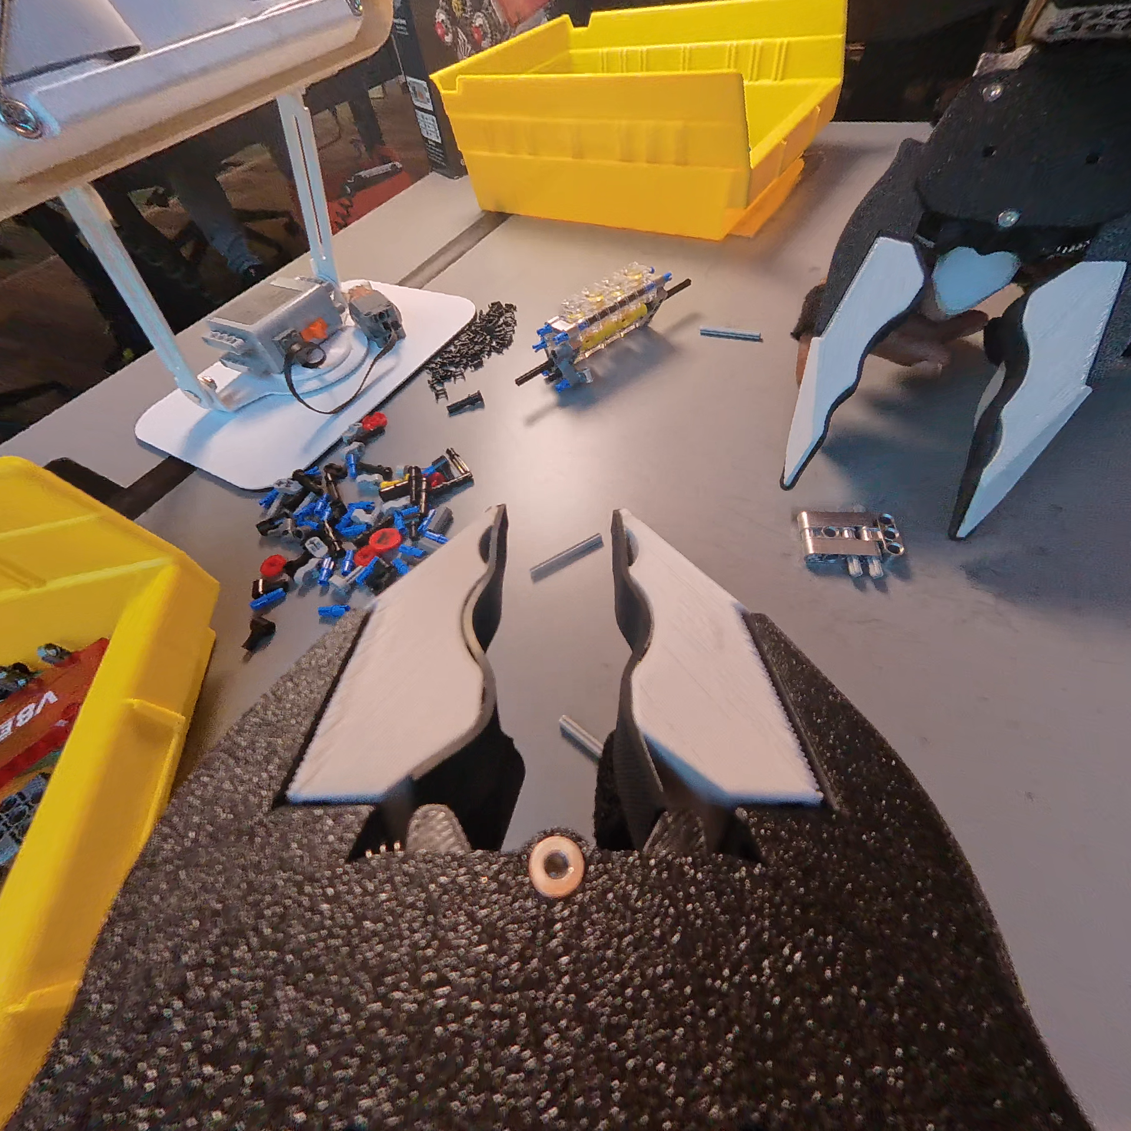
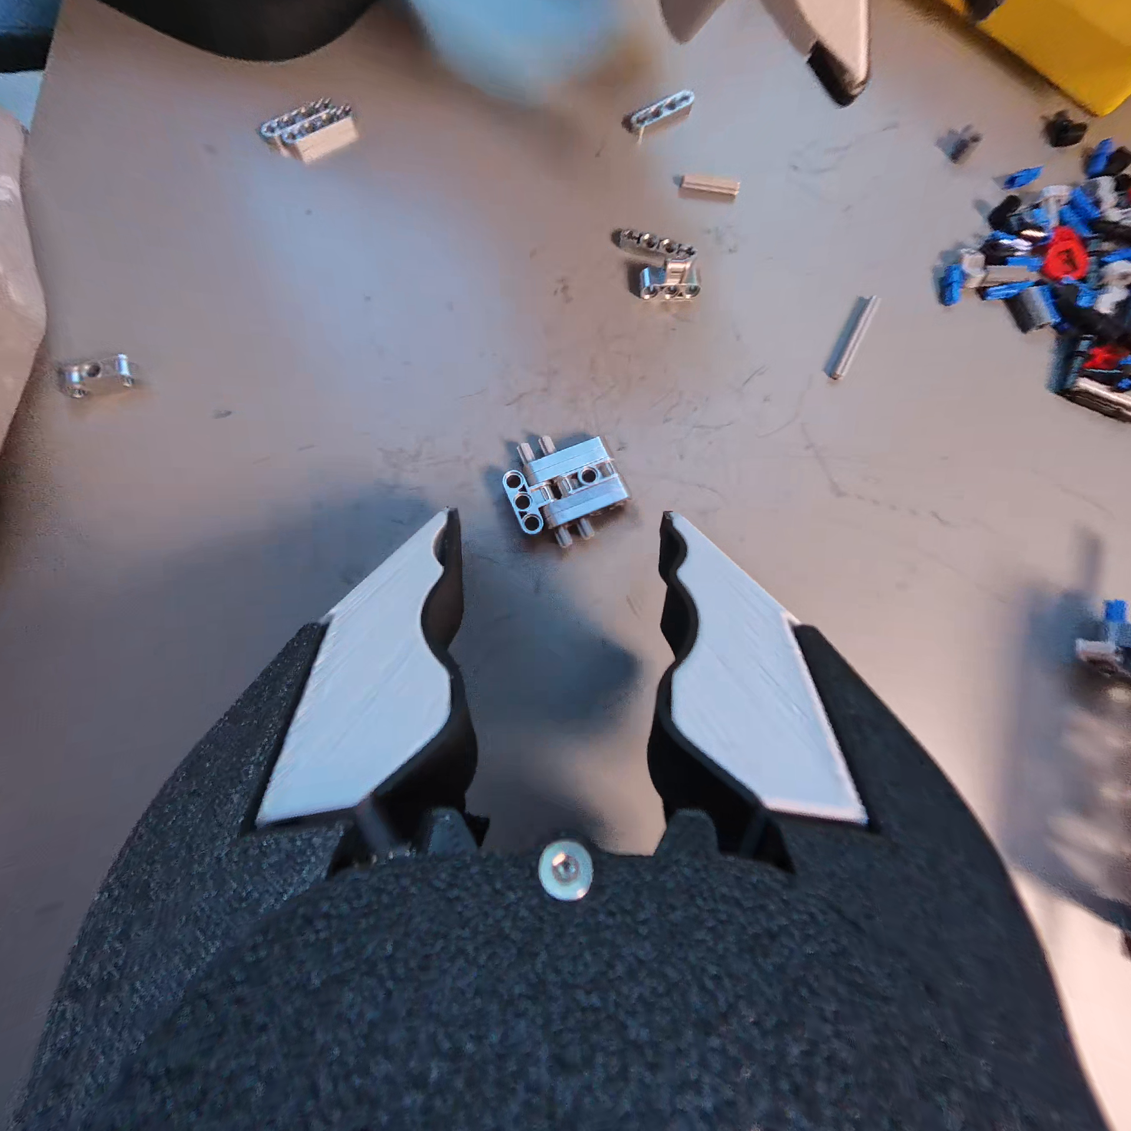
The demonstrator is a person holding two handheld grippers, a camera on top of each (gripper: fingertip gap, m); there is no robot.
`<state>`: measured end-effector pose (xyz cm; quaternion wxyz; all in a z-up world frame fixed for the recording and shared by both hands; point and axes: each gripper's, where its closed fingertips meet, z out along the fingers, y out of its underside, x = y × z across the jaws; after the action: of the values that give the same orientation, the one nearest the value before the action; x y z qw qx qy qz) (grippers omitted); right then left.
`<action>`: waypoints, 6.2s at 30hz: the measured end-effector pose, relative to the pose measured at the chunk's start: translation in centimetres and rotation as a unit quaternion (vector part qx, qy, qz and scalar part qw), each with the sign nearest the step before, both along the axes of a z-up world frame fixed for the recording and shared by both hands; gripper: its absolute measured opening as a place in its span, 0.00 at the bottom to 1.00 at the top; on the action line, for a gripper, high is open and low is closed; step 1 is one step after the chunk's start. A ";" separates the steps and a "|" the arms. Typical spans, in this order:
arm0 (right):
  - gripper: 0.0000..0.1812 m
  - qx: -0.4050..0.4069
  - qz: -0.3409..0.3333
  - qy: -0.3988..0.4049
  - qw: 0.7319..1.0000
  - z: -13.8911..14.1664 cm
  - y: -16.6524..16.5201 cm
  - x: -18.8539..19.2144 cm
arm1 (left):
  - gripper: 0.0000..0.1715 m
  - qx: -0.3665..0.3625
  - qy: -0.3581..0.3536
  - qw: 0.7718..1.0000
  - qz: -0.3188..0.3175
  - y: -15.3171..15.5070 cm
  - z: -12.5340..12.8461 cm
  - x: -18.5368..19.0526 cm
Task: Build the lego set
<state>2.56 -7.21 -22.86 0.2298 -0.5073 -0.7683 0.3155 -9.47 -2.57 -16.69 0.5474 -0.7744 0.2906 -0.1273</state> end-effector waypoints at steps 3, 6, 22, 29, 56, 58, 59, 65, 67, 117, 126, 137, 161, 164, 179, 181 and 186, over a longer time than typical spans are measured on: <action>0.32 -0.001 0.048 -0.023 0.999 -0.5 -0.4 -0.8 | 0.20 -0.001 -0.010 1.000 -0.008 -0.1 0.1 -0.1; 0.21 -0.004 0.084 -0.045 0.995 -0.8 -0.7 -1.6 | 0.25 -0.006 -0.016 1.000 -0.001 0.2 -0.2 -0.6; 0.40 0.018 -0.111 0.095 0.989 4.4 6.3 -3.7 | 0.29 -0.036 -0.077 0.996 0.000 0.1 0.4 -1.6; 0.30 0.018 -0.133 0.098 0.986 3.6 4.4 -0.8 | 0.28 -0.002 -0.078 0.997 0.007 0.2 1.3 -2.5; 0.33 0.067 -0.189 0.175 0.964 5.3 6.3 1.3 | 0.05 0.019 -0.081 0.994 0.071 0.6 1.3 -5.6; 0.32 0.062 -0.194 0.175 0.963 5.3 6.5 1.4 | 0.00 0.014 -0.077 0.995 0.058 0.4 1.3 -5.3; 0.32 0.059 -0.197 0.175 0.963 5.2 6.7 1.4 | 0.00 0.007 -0.071 0.996 0.049 0.2 1.1 -5.2; 0.33 0.038 -0.221 0.192 0.955 5.8 7.7 1.7 | 0.00 -0.004 -0.046 0.999 -0.003 -1.0 1.2 -4.3; 0.35 0.021 -0.238 0.221 0.946 7.2 8.4 2.2 | 0.02 0.009 -0.049 0.999 -0.005 -1.1 1.6 -4.3; 0.03 0.003 0.287 0.001 0.958 -0.7 -18.2 -1.0 | 0.19 -0.017 -0.088 0.995 -0.044 0.1 -0.3 1.0; 0.03 0.035 0.083 0.028 0.996 0.5 -4.9 -1.5 | 0.20 -0.009 -0.091 0.995 -0.040 -0.1 0.0 0.9; 0.08 0.070 -0.016 -0.001 0.997 -0.7 1.5 1.2 | 0.20 -0.030 -0.083 0.995 -0.043 -0.4 -0.6 1.3; 0.32 0.108 -0.136 0.030 0.984 0.0 6.5 1.5 | 0.22 -0.090 -0.027 0.994 -0.056 -1.1 -3.2 1.6; 0.32 0.111 -0.147 0.035 0.982 0.2 6.9 1.7 | 0.23 -0.140 -0.007 0.987 -0.084 -2.4 -4.6 1.1; 0.32 0.110 -0.183 0.078 0.974 2.2 8.3 2.1 | 0.12 -0.195 0.056 0.971 -0.131 -4.6 -7.0 0.7; 0.32 0.110 -0.183 0.077 0.974 2.1 8.3 2.1 | 0.08 -0.190 0.060 0.972 -0.126 -4.4 -7.0 0.5; 0.31 0.110 -0.181 0.074 0.974 1.8 8.2 1.9 | 0.04 -0.172 0.093 0.974 -0.117 -4.1 -7.0 0.3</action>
<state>4.45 0.95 -21.09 0.3937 -0.5850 -0.6745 0.2184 -9.18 -6.70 -23.72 0.3581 -0.8259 0.4025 -0.1659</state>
